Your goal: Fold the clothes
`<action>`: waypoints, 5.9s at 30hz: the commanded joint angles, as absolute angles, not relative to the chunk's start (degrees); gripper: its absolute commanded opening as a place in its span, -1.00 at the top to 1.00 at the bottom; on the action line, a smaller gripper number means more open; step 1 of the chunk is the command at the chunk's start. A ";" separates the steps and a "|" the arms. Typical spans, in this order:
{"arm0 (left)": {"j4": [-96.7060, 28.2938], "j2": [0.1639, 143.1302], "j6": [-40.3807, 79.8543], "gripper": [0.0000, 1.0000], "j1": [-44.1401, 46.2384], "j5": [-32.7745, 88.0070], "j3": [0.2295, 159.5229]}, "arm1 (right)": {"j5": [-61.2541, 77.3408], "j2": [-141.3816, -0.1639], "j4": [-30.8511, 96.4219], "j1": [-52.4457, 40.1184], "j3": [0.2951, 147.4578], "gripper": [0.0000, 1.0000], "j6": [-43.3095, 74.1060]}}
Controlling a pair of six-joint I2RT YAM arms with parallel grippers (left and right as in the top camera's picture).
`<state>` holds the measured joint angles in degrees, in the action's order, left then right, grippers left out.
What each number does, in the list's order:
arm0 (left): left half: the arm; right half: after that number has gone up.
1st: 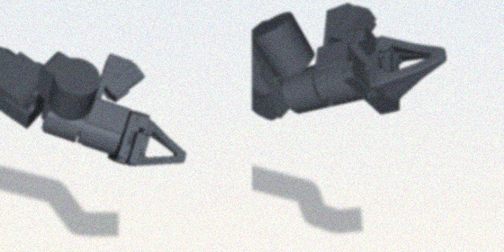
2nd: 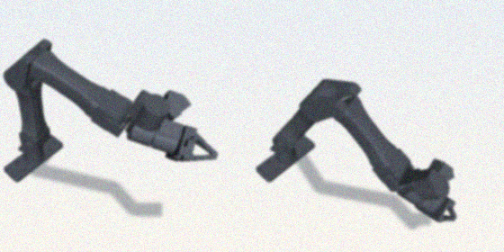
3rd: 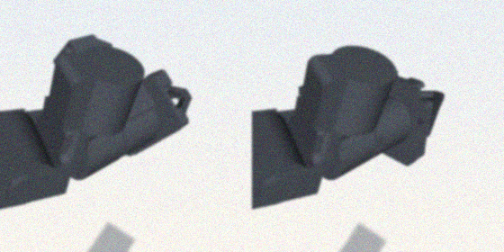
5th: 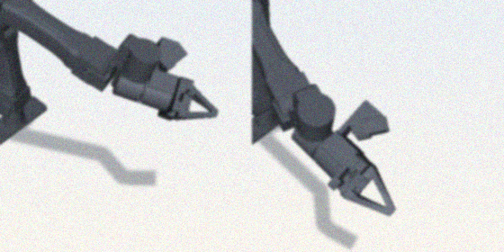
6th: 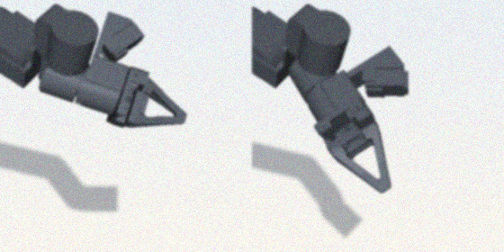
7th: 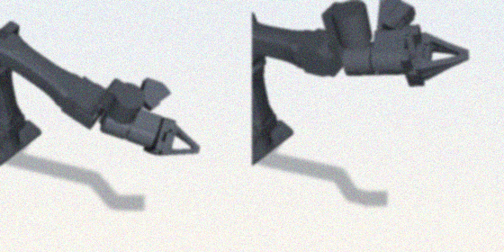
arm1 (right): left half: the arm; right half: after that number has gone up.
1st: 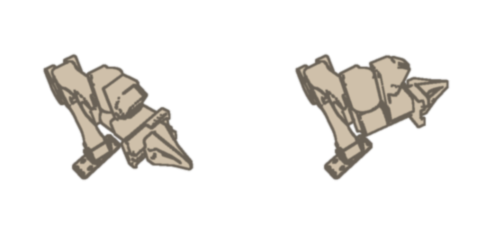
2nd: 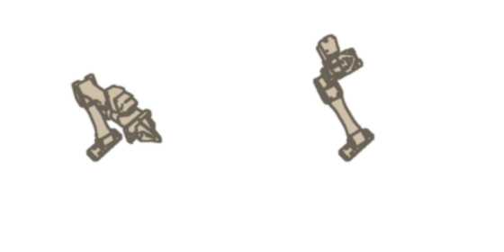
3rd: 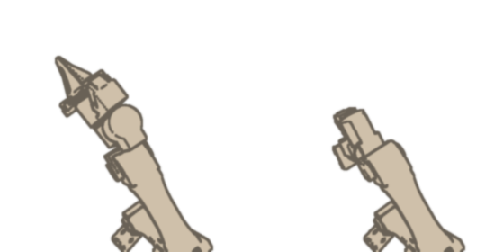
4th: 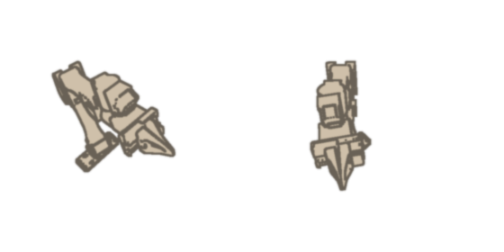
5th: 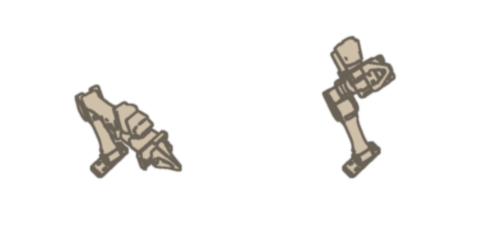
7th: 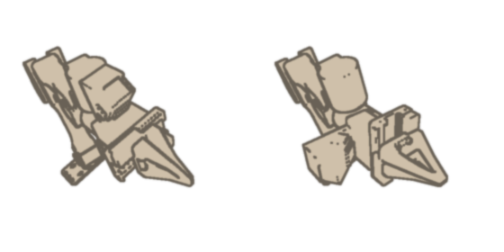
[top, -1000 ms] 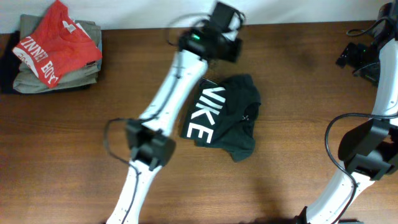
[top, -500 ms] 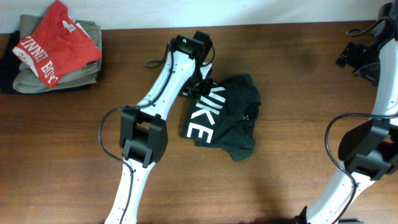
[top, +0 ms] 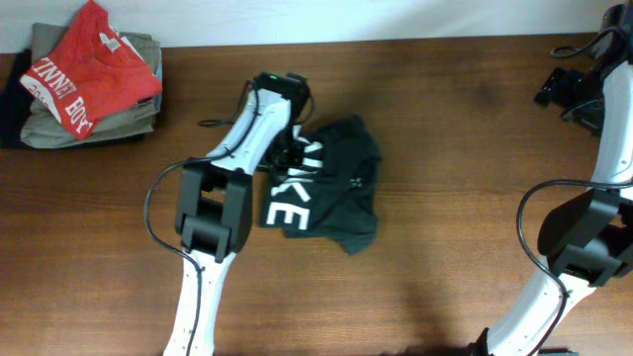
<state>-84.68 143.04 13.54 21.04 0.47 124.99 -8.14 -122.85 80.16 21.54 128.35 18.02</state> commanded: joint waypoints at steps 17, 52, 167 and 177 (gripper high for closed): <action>-84.68 140.11 15.35 0.99 19.81 -3.90 128.35 | -4.36 -122.23 63.86 21.41 128.46 -0.97 18.52; -84.73 140.11 15.35 0.99 19.70 -4.19 128.35 | 37.28 -143.02 49.82 -12.67 113.67 0.92 11.55; -64.42 108.40 14.48 -0.08 31.33 -0.58 91.88 | 16.25 -139.41 71.33 -2.94 143.28 -0.40 16.34; -48.47 108.47 -1.21 -0.98 16.21 16.12 92.03 | 9.47 -139.44 82.39 8.36 158.47 -0.97 16.10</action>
